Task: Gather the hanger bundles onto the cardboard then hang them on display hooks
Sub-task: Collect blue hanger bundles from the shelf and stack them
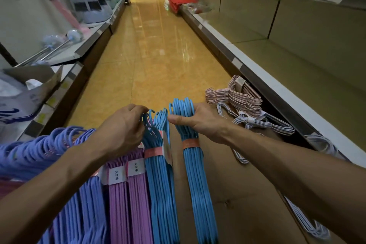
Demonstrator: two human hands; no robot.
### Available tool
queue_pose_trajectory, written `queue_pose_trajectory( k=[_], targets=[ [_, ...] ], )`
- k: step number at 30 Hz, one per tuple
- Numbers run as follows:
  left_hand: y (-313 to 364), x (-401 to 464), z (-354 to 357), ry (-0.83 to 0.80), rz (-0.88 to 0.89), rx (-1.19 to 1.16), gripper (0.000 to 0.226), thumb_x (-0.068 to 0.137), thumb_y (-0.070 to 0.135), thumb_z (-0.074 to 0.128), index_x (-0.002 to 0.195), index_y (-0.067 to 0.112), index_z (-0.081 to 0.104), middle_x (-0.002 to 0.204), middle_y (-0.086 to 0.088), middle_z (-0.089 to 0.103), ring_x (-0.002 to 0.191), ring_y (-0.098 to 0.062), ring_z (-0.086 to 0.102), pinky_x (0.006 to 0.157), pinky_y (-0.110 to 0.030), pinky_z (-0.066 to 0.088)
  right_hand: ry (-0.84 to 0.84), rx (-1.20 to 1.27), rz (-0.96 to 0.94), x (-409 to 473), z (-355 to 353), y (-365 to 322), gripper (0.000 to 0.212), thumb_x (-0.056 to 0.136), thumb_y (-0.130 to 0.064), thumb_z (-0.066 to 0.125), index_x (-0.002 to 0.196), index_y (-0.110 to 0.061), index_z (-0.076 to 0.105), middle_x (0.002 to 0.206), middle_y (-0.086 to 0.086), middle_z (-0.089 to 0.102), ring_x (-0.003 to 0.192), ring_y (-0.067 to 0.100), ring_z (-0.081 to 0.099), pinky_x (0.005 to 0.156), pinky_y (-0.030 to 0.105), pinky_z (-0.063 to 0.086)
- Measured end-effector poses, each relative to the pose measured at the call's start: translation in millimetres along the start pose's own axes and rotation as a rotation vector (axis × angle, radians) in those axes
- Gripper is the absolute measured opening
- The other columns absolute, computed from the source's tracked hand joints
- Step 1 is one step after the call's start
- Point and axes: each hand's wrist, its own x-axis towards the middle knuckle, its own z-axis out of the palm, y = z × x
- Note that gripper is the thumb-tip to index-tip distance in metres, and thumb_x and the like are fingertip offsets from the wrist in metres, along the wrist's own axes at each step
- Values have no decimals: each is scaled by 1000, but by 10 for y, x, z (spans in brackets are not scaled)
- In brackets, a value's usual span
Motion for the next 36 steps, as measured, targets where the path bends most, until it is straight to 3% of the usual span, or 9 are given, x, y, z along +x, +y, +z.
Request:
queue_pose_trajectory(
  k=[3,6,12,17,21,25,28,34,36],
  targets=[
    [-26,-9,34,31,8,18,43,101,22,44,143,11,46,139,-9,54,117,-23,56,93,-32,47,8,-24,5,45,110,31,33,80,-39,81,85,-8,73,84,8,74,77,17,71,69,41,61],
    [-36,-24,61,57,17,34,44,101,21,44,144,12,46,140,-8,54,119,-24,55,94,-34,45,-1,-24,2,83,225,40,50,78,-43,81,99,1,72,103,27,69,89,33,70,82,59,54],
    [-77,17,57,73,0,33,42,100,15,44,141,13,52,138,-9,58,121,-28,56,96,-39,48,-24,-46,-18,199,393,27,44,79,-40,82,98,-1,72,94,20,74,90,35,72,78,55,59],
    [-137,27,66,103,-6,14,40,98,13,47,136,12,59,134,-10,63,119,-30,60,95,-41,48,-33,-19,-44,209,434,35,23,86,-26,78,96,-6,73,90,10,75,82,16,72,67,26,60],
    [-188,-4,61,115,-13,-33,41,98,9,45,137,13,58,134,-12,63,120,-31,60,96,-41,49,1,-77,-42,254,496,41,30,82,-33,81,97,-9,73,90,8,76,86,18,73,73,38,62],
    [-212,-29,57,118,-27,-82,43,98,7,42,138,15,57,133,-12,64,119,-29,60,95,-36,47,-49,-200,-60,269,546,116,33,85,-26,79,114,-17,68,103,-2,73,96,10,69,83,30,60],
    [-237,-67,97,149,-1,-121,41,98,5,45,136,13,59,128,-12,67,114,-28,63,85,-26,44,-57,-329,-40,317,538,232,47,85,-27,77,128,-21,58,118,-2,68,108,13,65,94,36,56],
    [-190,-59,94,246,25,-187,38,98,7,47,135,11,56,135,-9,58,114,-16,55,91,-21,38,-58,-497,39,326,463,289,57,76,-41,78,123,-21,52,116,0,65,108,21,62,93,45,55],
    [-90,-53,74,295,101,-164,35,98,8,49,131,12,58,135,-6,57,108,-8,49,86,-10,35,-53,-509,39,289,443,273,59,74,-43,77,122,-21,52,115,0,63,107,22,62,91,46,55]
  ],
)
